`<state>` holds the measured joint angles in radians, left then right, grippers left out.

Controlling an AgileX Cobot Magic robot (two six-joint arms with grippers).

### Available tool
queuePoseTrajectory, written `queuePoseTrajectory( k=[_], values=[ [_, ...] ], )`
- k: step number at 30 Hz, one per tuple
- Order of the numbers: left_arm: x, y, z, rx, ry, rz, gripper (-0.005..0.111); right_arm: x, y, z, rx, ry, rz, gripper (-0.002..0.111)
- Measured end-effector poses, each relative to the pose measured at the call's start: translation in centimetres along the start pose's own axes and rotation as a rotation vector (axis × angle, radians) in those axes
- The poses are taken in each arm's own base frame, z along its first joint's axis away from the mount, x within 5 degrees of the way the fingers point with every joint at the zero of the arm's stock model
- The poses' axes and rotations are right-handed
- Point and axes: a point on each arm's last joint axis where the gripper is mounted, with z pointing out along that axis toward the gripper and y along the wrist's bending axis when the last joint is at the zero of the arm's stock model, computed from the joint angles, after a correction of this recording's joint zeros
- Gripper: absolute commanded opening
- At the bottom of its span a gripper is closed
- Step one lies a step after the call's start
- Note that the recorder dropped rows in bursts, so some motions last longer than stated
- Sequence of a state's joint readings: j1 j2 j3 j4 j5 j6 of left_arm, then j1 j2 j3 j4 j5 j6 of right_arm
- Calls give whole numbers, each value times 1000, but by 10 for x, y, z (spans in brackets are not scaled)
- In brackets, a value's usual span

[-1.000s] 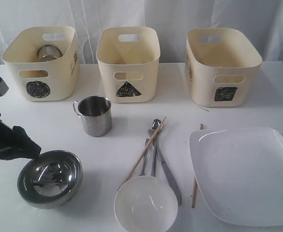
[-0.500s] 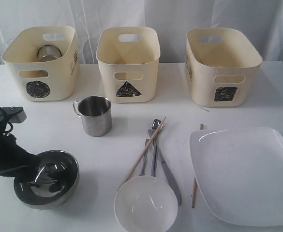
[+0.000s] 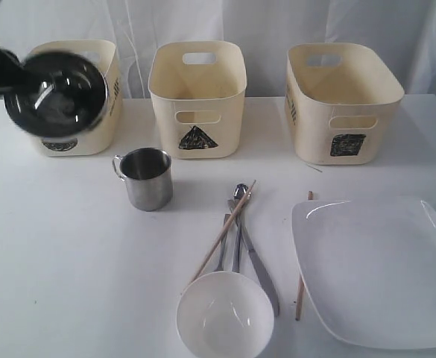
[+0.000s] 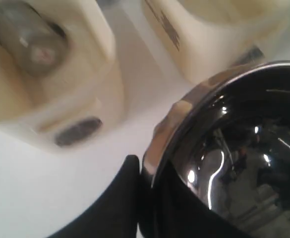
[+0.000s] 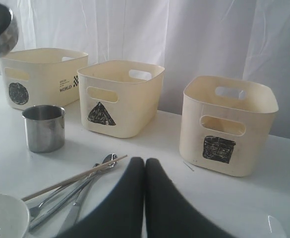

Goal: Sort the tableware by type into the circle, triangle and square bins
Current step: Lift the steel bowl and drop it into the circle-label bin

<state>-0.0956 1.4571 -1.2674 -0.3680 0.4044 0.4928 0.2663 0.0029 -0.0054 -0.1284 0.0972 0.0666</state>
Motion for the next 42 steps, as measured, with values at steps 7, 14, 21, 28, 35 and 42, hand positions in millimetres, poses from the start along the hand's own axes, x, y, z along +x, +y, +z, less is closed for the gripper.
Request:
queuePoseTrajectory(
  k=[7,14,21,28,35,42],
  values=[
    [-49,62,27,-135,-104,-82,0,0,0,0,0,0,0,0],
    [-57,102,108,-145,-80,-104,0,0,0,0,0,0,0,0],
    [-38,120,177,-138,-34,-112,0,0,0,0,0,0,0,0],
    [-20,128,202,-179,19,-55,1,0,0,0,0,0,0,0],
    [-17,122,195,-121,112,3,50,0,0,0,0,0,0,0],
    [-36,108,156,-29,152,-14,46,0,0,0,0,0,0,0]
  ],
)
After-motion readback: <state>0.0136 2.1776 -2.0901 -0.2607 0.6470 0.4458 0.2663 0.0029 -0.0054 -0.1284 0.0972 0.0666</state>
